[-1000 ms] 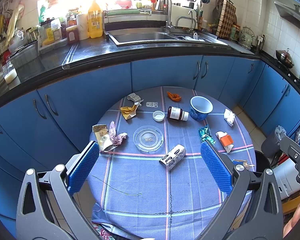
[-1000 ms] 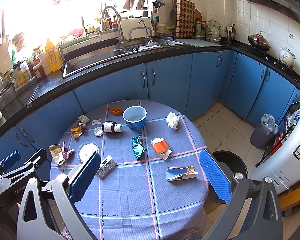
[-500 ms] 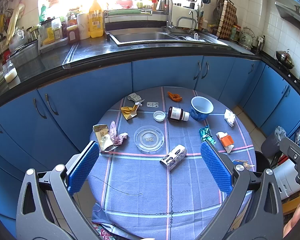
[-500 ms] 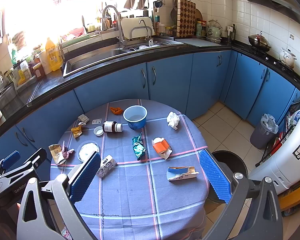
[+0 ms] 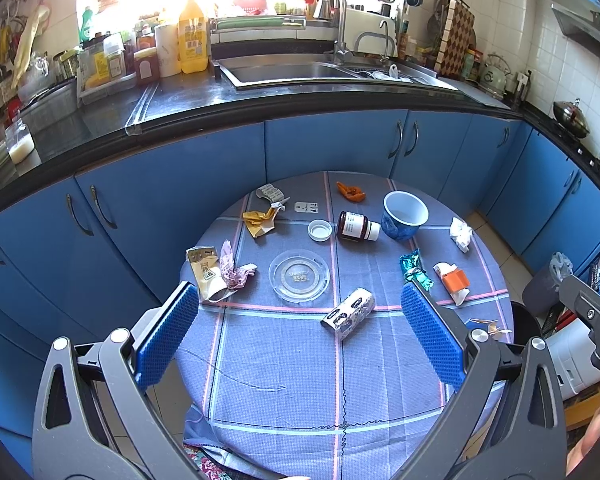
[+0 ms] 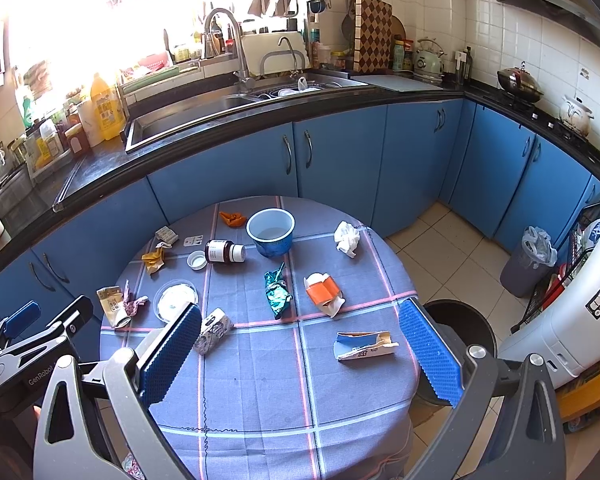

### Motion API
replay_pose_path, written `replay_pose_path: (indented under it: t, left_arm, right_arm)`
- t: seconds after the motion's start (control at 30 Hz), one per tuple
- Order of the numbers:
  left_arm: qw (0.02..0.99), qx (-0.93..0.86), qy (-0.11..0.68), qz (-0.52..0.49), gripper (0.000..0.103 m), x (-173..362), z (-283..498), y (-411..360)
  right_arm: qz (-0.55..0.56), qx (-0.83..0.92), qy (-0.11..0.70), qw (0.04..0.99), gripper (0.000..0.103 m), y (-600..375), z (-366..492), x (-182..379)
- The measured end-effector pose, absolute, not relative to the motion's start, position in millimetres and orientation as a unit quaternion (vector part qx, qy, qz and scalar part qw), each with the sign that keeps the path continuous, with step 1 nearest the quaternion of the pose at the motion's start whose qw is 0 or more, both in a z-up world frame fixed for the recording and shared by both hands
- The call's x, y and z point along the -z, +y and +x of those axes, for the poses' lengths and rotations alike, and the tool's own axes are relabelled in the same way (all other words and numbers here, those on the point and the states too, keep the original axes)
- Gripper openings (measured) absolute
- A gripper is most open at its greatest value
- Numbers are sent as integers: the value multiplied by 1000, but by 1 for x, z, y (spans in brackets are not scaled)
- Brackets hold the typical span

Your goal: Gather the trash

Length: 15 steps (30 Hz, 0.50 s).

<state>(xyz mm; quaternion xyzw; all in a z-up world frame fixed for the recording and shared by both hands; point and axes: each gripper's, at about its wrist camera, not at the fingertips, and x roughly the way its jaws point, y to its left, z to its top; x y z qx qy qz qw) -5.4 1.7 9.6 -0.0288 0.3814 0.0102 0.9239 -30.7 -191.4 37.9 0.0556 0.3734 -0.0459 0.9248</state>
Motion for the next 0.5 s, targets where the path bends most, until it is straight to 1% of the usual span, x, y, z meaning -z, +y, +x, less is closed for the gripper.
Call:
replay_pose_path:
  t: [0.4, 0.5]
  left_arm:
    - [924, -10, 382, -30, 100, -9, -5, 2]
    - [923, -11, 384, -30, 100, -7, -4, 5]
  right_arm:
    - [55, 47, 374, 925, 96, -189, -30, -38]
    - [56, 47, 377, 923, 96, -188, -28, -30]
